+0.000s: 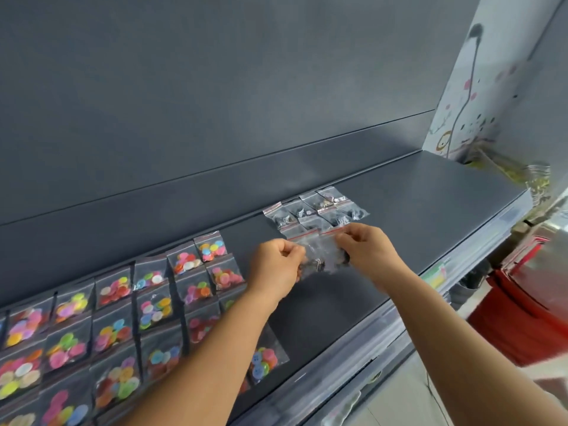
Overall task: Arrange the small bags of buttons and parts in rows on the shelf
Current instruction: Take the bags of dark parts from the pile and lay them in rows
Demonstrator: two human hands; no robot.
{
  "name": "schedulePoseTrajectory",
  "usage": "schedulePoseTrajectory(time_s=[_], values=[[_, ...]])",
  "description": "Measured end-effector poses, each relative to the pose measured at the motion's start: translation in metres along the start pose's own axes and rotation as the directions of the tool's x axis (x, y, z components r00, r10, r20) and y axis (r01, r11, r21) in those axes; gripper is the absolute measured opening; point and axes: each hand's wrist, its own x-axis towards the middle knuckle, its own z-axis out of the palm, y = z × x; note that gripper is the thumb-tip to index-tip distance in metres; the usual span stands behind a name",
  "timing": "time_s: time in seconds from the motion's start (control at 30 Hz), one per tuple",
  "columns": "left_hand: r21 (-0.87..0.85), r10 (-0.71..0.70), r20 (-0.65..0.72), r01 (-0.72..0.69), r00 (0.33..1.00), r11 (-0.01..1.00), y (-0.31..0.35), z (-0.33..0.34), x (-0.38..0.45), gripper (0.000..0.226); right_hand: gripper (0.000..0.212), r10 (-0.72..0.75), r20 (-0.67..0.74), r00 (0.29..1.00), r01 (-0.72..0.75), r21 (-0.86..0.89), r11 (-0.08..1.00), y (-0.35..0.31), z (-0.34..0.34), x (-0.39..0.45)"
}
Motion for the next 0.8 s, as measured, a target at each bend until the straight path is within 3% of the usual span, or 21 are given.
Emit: schedulePoseTrajectory(time_s=[0.17, 0.3, 0.4, 0.5, 0.57, 0.67, 0.8], values=[[0.05, -0.071, -0.077, 0.075, 0.994, 0.996, -0.005, 0.027, 0.011, 0.017, 0.01, -0.052, 0.043, 0.998, 0.055, -0.086, 0.995, 0.023, -0.011, 0.036], [0.224, -0.066, -0.166, 0.102, 0.984, 0.969, 0.0, 0.045, 0.014, 0.019, 0.008, -0.102, 0.128, 0.987, 0.127, -0.205, 0.971, 0.032, -0.018, 0.055], [0.449, 0.009, -0.248, 0.107, 0.969, 0.887, 0.005, 0.052, 0.011, 0.019, 0.027, -0.117, 0.2, 0.973, 0.173, -0.289, 0.941, 0.033, -0.024, 0.061], [0.653, 0.112, -0.309, 0.125, 0.944, 0.747, 0.007, 0.057, 0.004, 0.044, 0.032, -0.276, 0.262, 0.925, 0.359, -0.359, 0.861, 0.035, -0.03, 0.064], [0.719, 0.209, -0.268, 0.051, 0.94, 0.693, 0.006, 0.06, -0.001, 0.045, 0.028, -0.375, 0.344, 0.861, 0.487, -0.342, 0.804, 0.036, -0.034, 0.061], [0.743, 0.252, -0.086, -0.106, 0.964, 0.661, 0.003, 0.067, -0.003, 0.034, 0.025, -0.424, 0.454, 0.783, 0.596, -0.353, 0.721, 0.039, -0.034, 0.057], [0.731, 0.239, -0.069, -0.114, 0.968, 0.673, 0.0, 0.074, -0.006, 0.024, 0.021, -0.43, 0.517, 0.74, 0.642, -0.353, 0.681, 0.044, -0.034, 0.056]])
